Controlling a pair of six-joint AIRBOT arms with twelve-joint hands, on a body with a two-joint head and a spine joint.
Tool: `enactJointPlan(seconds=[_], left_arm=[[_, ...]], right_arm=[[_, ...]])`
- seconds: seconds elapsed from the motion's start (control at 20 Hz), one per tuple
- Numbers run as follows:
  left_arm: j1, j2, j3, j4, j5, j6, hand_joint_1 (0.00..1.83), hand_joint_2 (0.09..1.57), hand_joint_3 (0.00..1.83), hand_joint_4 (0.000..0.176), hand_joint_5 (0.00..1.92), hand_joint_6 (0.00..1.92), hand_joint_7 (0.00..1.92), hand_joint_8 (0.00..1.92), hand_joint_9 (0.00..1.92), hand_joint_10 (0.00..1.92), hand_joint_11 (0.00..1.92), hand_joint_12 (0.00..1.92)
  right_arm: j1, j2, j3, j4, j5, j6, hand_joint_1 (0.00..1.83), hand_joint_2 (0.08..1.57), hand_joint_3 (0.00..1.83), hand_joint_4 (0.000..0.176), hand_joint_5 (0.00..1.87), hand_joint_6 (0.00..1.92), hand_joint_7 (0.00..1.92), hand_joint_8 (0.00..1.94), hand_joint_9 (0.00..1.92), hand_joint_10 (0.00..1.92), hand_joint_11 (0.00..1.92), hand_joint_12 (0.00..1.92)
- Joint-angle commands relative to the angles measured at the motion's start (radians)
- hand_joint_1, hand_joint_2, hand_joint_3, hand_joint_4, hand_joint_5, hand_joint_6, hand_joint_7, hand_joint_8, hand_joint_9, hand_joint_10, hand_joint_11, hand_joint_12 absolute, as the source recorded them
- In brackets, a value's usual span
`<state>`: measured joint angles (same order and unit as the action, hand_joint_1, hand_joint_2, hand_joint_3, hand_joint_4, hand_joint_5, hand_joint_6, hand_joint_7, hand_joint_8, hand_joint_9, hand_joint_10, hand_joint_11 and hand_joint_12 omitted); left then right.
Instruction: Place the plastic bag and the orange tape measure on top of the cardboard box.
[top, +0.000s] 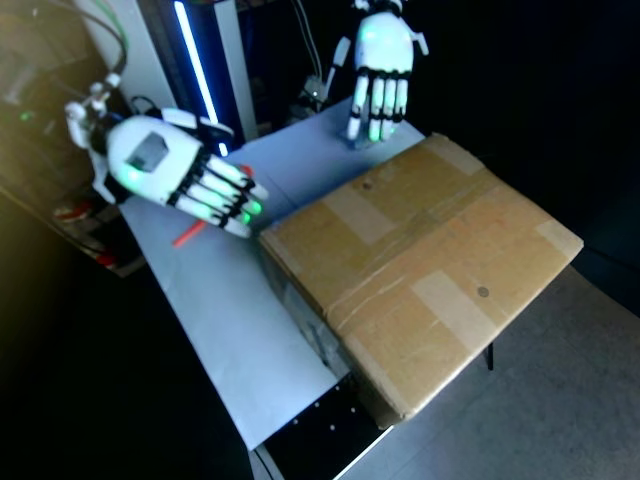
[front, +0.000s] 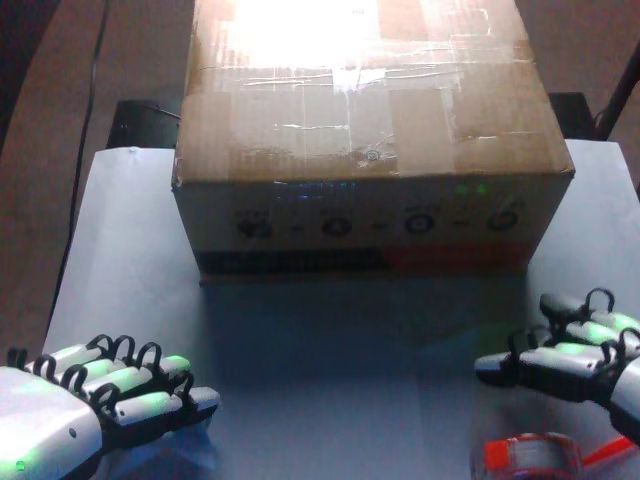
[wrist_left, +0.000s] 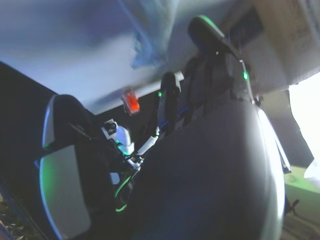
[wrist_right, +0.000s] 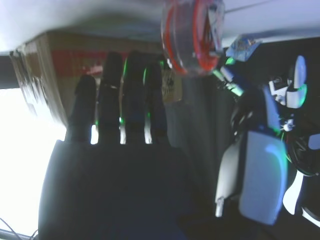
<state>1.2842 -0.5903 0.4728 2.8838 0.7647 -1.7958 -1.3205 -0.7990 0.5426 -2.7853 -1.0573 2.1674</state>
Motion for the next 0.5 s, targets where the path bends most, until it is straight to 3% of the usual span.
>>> enactJointPlan(seconds=[0.0,0.05,0.1,0.15,0.2,0.25,0.3,0.4,0.45], left_arm=[[-0.005,-0.010,0.003,0.014,0.120,0.000,0.75,0.94,0.00,0.130,0.16,0.00,0.07,0.00,0.11,0.05,0.00,1.39],[-0.005,-0.015,0.008,0.013,0.120,0.000,0.74,0.94,0.00,0.152,0.15,0.00,0.06,0.00,0.11,0.05,0.00,1.38],[-0.005,-0.024,0.015,0.006,0.122,0.001,0.75,0.94,0.00,0.144,0.15,0.00,0.06,0.00,0.10,0.06,0.00,1.45],[-0.005,-0.034,0.022,-0.001,0.122,0.001,0.74,0.95,0.00,0.135,0.15,0.00,0.07,0.00,0.02,0.27,0.00,1.57],[-0.005,-0.043,0.027,-0.004,0.122,0.001,0.75,0.95,0.00,0.137,0.13,0.00,0.05,0.00,0.00,0.30,0.00,1.53],[-0.005,-0.059,0.035,-0.013,0.121,0.001,0.74,0.99,0.00,0.164,0.06,0.00,0.01,0.00,0.00,0.09,0.00,1.21],[-0.005,-0.069,0.040,-0.021,0.119,0.001,0.74,0.98,0.00,0.167,0.06,0.00,0.02,0.00,0.03,0.05,0.00,0.99],[-0.005,-0.089,0.051,-0.037,0.112,0.001,0.77,0.97,0.00,0.156,0.07,0.00,0.03,0.00,0.04,0.08,0.00,1.08],[-0.004,-0.100,0.058,-0.045,0.111,0.001,0.80,0.96,0.00,0.139,0.09,0.00,0.05,0.00,0.00,0.25,0.00,1.16]], right_arm=[[0.006,-0.007,0.006,-0.020,-0.085,0.004,0.47,0.86,0.00,0.000,0.36,0.22,0.41,0.16,0.15,0.85,0.00,1.48],[0.006,-0.016,0.012,-0.016,-0.079,0.004,0.51,0.83,0.00,0.000,0.35,0.22,0.41,0.16,0.15,0.84,0.00,1.46],[0.006,-0.026,0.019,-0.013,-0.067,0.004,0.56,0.83,0.00,0.000,0.32,0.21,0.38,0.14,0.10,0.82,0.00,1.39],[0.006,-0.034,0.027,-0.006,-0.057,0.004,0.60,0.84,0.00,0.000,0.31,0.20,0.36,0.13,0.09,0.79,0.00,1.33],[0.006,-0.040,0.032,-0.001,-0.049,0.004,0.61,0.84,0.00,0.000,0.31,0.20,0.36,0.12,0.09,0.79,0.00,1.35],[0.006,-0.048,0.040,0.006,-0.033,0.000,0.61,0.83,0.00,0.000,0.31,0.21,0.36,0.12,0.10,0.79,0.00,1.38],[0.009,-0.053,0.042,0.021,-0.023,-0.037,0.63,0.80,0.00,0.000,0.33,0.22,0.39,0.12,0.13,0.79,0.00,1.39],[0.026,-0.063,0.044,0.049,0.006,-0.111,0.63,0.80,0.00,0.000,0.33,0.22,0.39,0.11,0.14,0.79,0.00,1.39],[0.031,-0.071,0.051,0.054,0.016,-0.121,0.63,0.81,0.00,0.000,0.33,0.22,0.39,0.10,0.12,0.80,0.00,1.41]])
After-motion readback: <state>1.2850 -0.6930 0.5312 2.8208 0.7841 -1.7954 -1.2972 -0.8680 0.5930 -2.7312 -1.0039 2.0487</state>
